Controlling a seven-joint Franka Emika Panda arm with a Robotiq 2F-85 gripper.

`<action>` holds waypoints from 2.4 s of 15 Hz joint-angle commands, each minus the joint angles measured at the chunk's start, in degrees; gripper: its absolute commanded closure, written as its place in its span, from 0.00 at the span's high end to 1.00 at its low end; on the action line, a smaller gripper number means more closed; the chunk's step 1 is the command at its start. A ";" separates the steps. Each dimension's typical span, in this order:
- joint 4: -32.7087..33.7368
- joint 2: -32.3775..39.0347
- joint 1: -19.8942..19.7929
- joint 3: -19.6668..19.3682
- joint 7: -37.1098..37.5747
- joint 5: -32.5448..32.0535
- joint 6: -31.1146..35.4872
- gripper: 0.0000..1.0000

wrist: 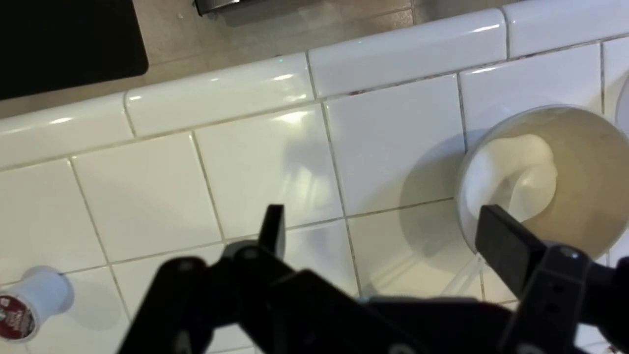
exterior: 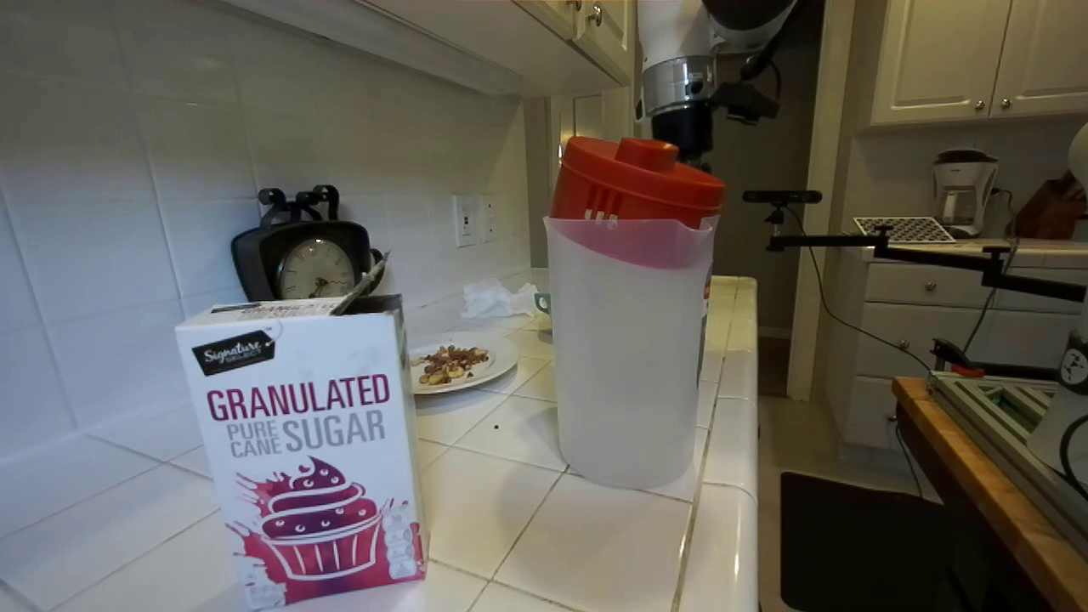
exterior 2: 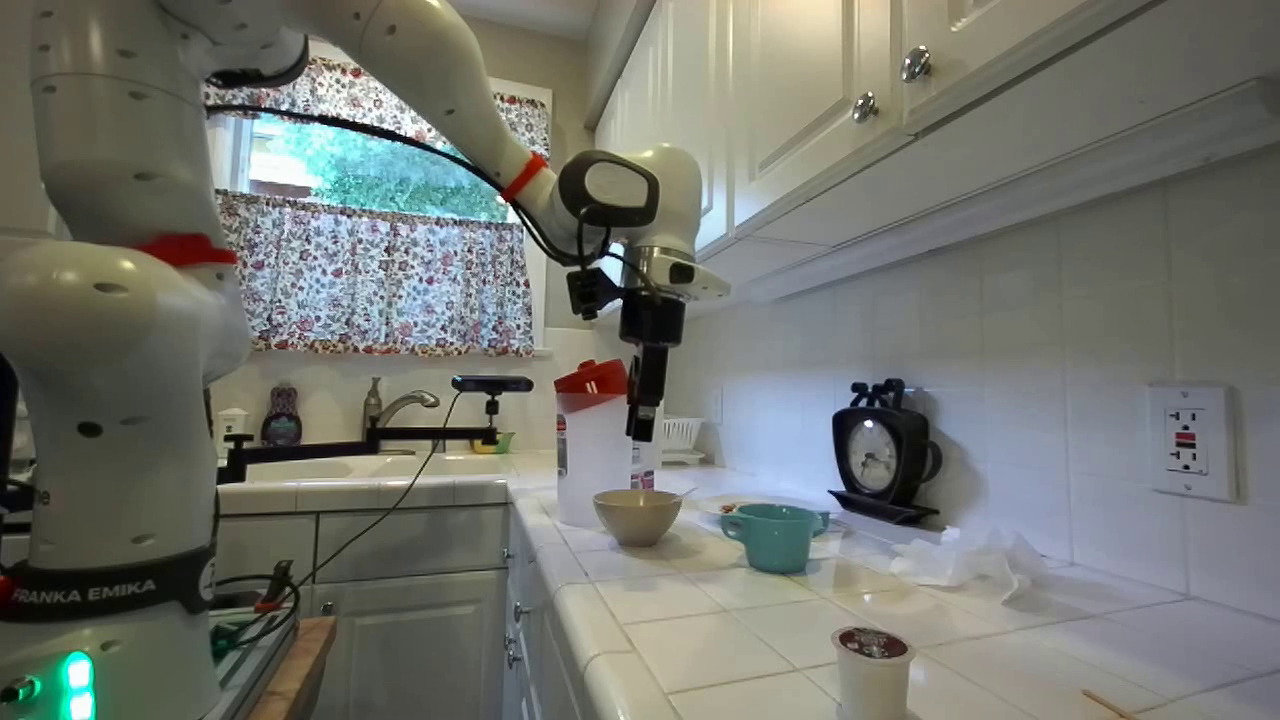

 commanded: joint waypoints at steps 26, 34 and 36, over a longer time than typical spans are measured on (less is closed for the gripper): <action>19.37 18.86 -4.98 0.00 -35.21 9.77 -18.37 1.00; 15.09 17.12 -5.21 0.84 -39.44 12.05 -8.56 1.00; 12.59 16.14 -5.11 1.36 -40.77 12.84 -5.93 1.00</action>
